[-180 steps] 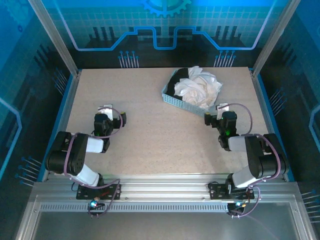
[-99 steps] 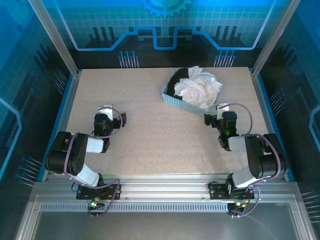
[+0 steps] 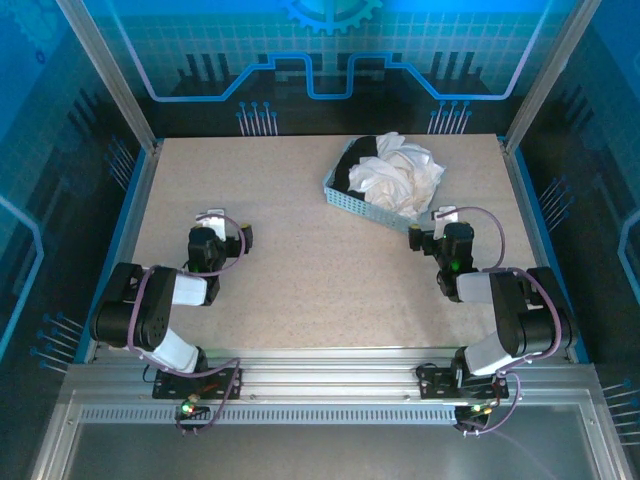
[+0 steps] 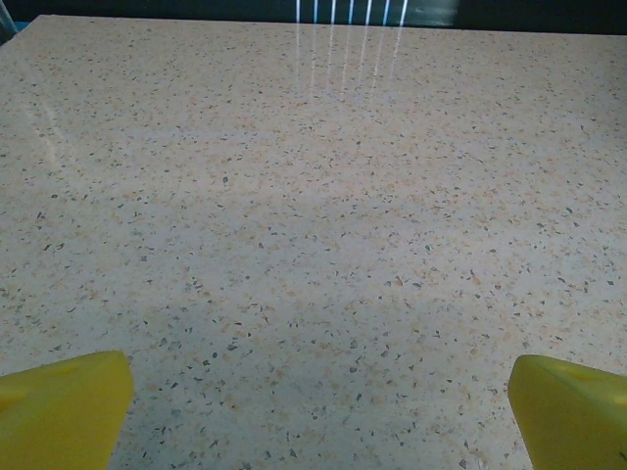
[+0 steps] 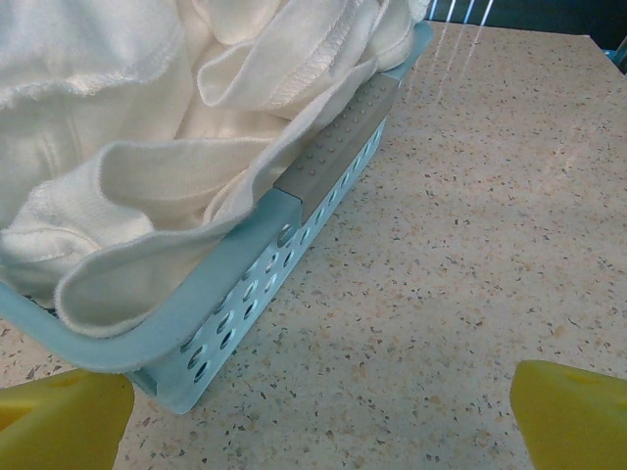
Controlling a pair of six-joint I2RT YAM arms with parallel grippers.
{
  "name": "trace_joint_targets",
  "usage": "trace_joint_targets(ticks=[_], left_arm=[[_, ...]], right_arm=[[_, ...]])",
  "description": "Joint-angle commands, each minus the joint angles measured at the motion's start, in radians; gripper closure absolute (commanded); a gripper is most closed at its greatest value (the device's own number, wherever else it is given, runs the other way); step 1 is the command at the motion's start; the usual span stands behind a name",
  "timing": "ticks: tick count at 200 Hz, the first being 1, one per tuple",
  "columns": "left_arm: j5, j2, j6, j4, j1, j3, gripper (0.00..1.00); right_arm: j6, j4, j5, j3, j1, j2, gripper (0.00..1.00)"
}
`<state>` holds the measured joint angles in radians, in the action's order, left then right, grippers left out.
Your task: Fold the inside-out t-shirt
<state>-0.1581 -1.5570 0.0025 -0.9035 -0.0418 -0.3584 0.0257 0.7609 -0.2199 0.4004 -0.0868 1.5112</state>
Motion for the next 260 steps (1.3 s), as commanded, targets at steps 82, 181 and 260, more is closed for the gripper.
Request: trace_joint_targets(ticks=[82, 181, 260], left_arm=[[-0.042, 0.032, -0.017, 0.002, 0.013, -0.023, 0.01], [0.273, 0.481, -0.520, 0.602, 0.018, -0.227, 0.01], [0.441, 0.178, -0.518, 0.789, -0.223, -0.532, 0.01]], right_arm=[[0.011, 0.006, -0.031, 0.004, -0.006, -0.057, 0.00], [0.304, -0.679, -0.088, 0.224, -0.050, -0.487, 0.00], [0.311, -1.022, -0.056, 0.916, -0.163, 0.225, 0.00]])
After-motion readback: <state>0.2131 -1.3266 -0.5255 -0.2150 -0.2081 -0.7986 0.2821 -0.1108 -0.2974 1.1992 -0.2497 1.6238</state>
